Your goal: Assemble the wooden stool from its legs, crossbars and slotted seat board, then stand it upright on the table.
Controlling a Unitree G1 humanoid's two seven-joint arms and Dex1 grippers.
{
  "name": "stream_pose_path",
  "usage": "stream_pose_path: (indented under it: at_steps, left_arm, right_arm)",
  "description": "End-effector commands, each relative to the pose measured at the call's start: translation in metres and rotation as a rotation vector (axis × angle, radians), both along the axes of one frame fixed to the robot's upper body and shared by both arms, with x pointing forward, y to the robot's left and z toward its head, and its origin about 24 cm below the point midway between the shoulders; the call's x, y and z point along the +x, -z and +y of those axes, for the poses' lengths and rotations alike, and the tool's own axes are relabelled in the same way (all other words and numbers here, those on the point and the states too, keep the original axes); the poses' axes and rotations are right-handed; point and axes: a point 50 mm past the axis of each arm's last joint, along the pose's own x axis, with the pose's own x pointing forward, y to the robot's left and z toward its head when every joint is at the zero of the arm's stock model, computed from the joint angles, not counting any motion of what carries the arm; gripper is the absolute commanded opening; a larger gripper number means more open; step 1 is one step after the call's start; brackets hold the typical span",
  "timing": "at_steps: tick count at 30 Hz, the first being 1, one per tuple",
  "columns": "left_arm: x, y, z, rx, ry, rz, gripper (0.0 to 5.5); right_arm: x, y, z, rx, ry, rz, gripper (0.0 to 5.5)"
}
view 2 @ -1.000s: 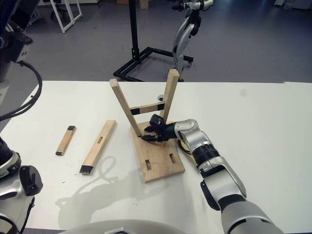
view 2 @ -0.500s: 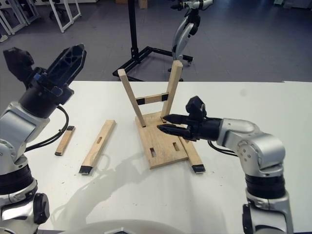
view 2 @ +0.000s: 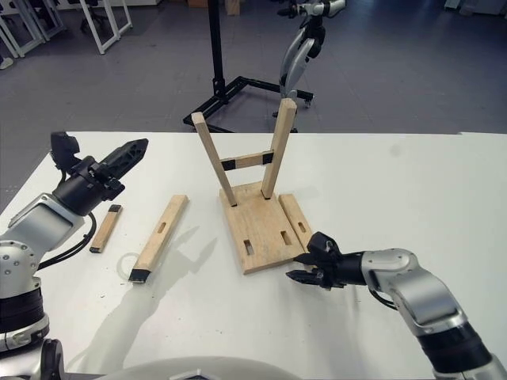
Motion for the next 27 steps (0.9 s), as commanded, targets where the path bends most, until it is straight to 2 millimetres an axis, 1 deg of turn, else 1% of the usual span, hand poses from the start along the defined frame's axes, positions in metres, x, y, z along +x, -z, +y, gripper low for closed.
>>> stream_pose_path:
  at_steps: [1, 6, 12, 14, 15, 18, 21, 23, 27]
  left_arm:
    - [0.004, 0.012, 0.007, 0.024, -0.063, 0.035, 2.96]
    - [0.002, 0.024, 0.008, 0.032, -0.096, 0.068, 2.96]
    - [0.007, 0.026, 0.007, 0.033, -0.106, 0.071, 2.96]
    - [0.011, 0.025, 0.007, 0.036, -0.108, 0.069, 2.96]
    - [0.011, 0.025, 0.007, 0.033, -0.110, 0.067, 2.96]
    - [0.007, 0.028, 0.007, 0.025, -0.118, 0.071, 2.96]
    - [0.006, 0.029, 0.008, 0.020, -0.125, 0.072, 2.96]
    - [0.007, 0.028, 0.007, 0.017, -0.127, 0.069, 2.96]
    - [0.007, 0.027, 0.005, 0.014, -0.121, 0.067, 2.96]
  right_arm:
    - [0.012, -0.006, 0.008, -0.011, -0.047, -0.065, 2.35]
    - [0.018, -0.014, 0.018, -0.001, -0.118, -0.090, 2.35]
    - [0.037, -0.027, 0.046, 0.038, -0.194, -0.159, 2.35]
    - [0.040, -0.030, 0.050, 0.050, -0.192, -0.172, 2.35]
    - [0.043, -0.031, 0.047, 0.041, -0.173, -0.180, 2.35]
    - [0.050, -0.029, 0.030, -0.023, -0.104, -0.194, 2.35]
    - [0.049, -0.023, 0.018, -0.066, -0.079, -0.162, 2.35]
    - [0.049, -0.018, 0.012, -0.092, -0.070, -0.139, 2.35]
    - [0.045, -0.006, 0.008, -0.108, -0.059, -0.088, 2.35]
